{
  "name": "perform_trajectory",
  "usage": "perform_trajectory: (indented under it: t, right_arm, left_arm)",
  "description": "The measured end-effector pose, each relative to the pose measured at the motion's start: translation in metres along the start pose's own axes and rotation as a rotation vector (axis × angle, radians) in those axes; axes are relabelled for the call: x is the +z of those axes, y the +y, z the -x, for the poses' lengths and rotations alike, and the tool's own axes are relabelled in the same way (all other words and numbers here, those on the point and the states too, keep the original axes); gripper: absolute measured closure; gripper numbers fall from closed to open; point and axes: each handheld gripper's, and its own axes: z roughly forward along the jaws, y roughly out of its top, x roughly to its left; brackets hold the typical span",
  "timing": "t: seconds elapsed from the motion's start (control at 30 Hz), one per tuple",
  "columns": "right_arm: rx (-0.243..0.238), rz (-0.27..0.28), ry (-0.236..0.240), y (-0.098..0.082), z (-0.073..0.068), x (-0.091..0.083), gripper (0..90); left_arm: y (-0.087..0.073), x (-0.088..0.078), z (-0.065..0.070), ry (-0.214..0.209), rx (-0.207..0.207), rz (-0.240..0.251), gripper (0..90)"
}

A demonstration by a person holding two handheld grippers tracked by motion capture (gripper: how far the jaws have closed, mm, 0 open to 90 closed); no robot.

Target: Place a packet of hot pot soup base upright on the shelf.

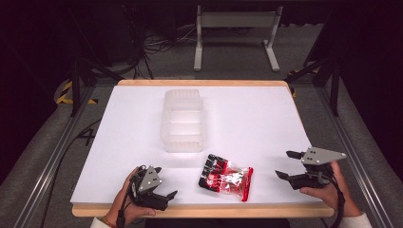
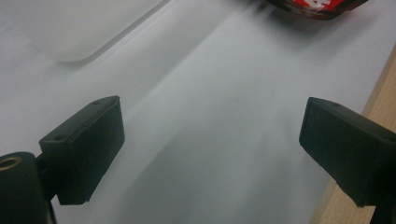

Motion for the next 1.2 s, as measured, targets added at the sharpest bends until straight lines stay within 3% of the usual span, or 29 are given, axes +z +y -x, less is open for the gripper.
perform_trajectory:
  t: [0.23, 0.4, 0.57, 0.7, 0.8, 0.9, 0.93, 1.0, 1.07, 1.2]
  right_arm:
    - [-0.001, -0.038, -0.037, -0.006, -0.003, -0.004, 23.1]
    - [-0.003, -0.039, -0.002, -0.001, -0.002, 0.006, 23.3]
    - [-0.017, -0.027, 0.055, 0.013, -0.003, 0.025, 24.3]
    - [-0.036, -0.039, 0.106, 0.026, -0.008, 0.048, 25.1]
    - [-0.042, -0.048, 0.138, 0.031, -0.011, 0.059, 25.4]
    - [-0.061, -0.066, 0.189, 0.042, -0.017, 0.078, 25.5]
    - [-0.066, -0.069, 0.204, 0.044, -0.018, 0.083, 25.5]
    - [-0.076, -0.082, 0.219, 0.048, -0.021, 0.091, 25.5]
    - [-0.069, -0.091, 0.276, 0.055, -0.025, 0.105, 25.6]
    - [-0.066, -0.120, 0.356, 0.065, -0.032, 0.130, 25.2]
  left_arm:
    - [0.004, 0.011, 0.004, -0.068, 0.021, -0.031, 13.4]
    - [0.007, 0.010, 0.008, -0.136, -0.009, -0.014, 17.9]
    - [0.011, 0.018, 0.018, -0.211, -0.063, -0.049, 27.5]
    - [0.015, 0.021, 0.023, -0.244, -0.086, -0.046, 36.0]
    - [0.019, 0.025, 0.030, -0.240, -0.085, -0.051, 35.5]
    - [0.023, 0.029, 0.036, -0.276, -0.105, -0.046, 35.0]
    - [0.026, 0.033, 0.040, -0.309, -0.126, -0.040, 35.0]
    - [0.030, 0.037, 0.046, -0.317, -0.127, -0.042, 35.2]
    - [0.036, 0.044, 0.052, -0.345, -0.144, -0.036, 34.5]
    - [0.046, 0.056, 0.057, -0.347, -0.183, -0.024, 30.8]
